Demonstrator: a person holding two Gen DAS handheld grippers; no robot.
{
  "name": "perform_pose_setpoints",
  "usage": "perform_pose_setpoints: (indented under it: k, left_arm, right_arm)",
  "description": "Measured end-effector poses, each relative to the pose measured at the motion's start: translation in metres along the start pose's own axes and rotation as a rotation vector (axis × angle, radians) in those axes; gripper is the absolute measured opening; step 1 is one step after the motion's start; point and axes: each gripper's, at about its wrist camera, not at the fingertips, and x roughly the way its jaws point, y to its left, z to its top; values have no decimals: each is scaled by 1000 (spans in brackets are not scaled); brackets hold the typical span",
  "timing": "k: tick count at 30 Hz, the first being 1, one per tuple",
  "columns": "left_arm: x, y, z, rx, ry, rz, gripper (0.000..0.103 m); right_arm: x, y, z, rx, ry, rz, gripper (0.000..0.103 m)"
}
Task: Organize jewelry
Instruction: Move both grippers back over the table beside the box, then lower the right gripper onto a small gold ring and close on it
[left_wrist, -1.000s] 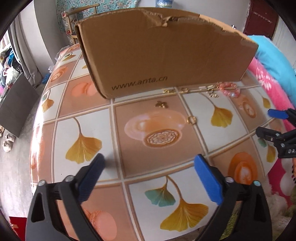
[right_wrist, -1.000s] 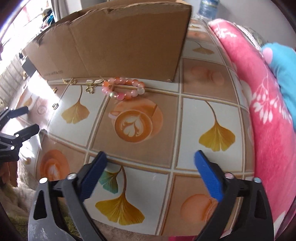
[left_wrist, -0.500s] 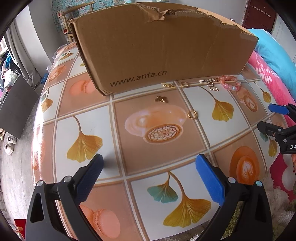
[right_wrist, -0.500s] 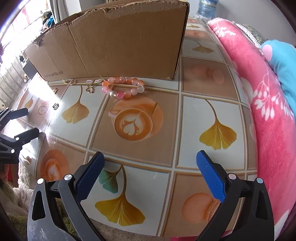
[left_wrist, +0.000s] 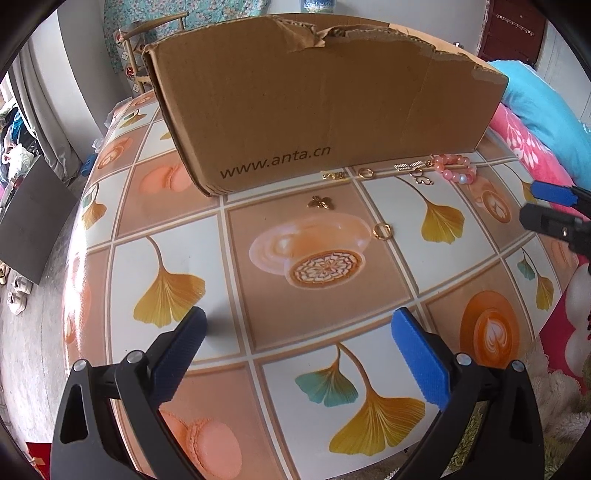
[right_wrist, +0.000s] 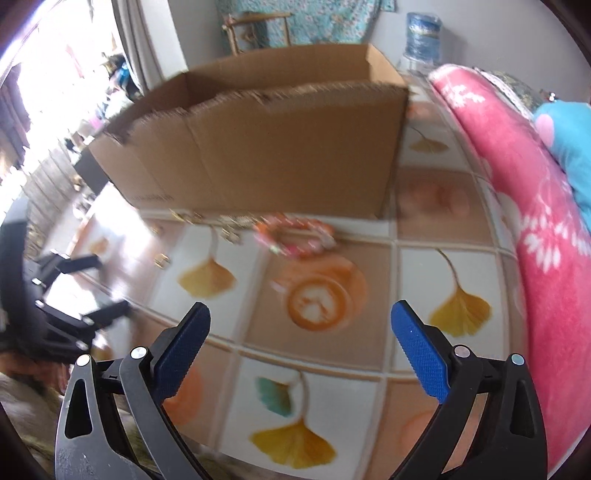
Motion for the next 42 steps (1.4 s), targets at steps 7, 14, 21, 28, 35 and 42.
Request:
perform_pose_setpoints:
  k: [7, 14, 21, 28, 35, 42]
  left_arm:
    - [-17, 1, 6, 11, -120, -76, 87]
    - [-17, -20, 18, 131, -176, -126, 63]
    - [-3, -38, 26, 209, -175, -146, 40]
    - [7, -37, 29, 205, -147, -142, 22]
    - [8, -38, 30, 203, -151, -125, 10]
    - [3, -23, 24, 158, -138, -109, 10]
  right_arm:
    - [5, 27, 18, -33, -28, 115, 66]
    - [20, 42, 33, -46, -16, 154, 48]
    - [28, 43, 38, -33, 1, 152, 40]
    - [26, 38, 33, -14, 3, 154, 39]
    - [24, 37, 32, -18, -10, 152, 39]
    - [31, 48, 38, -59, -24, 154, 39]
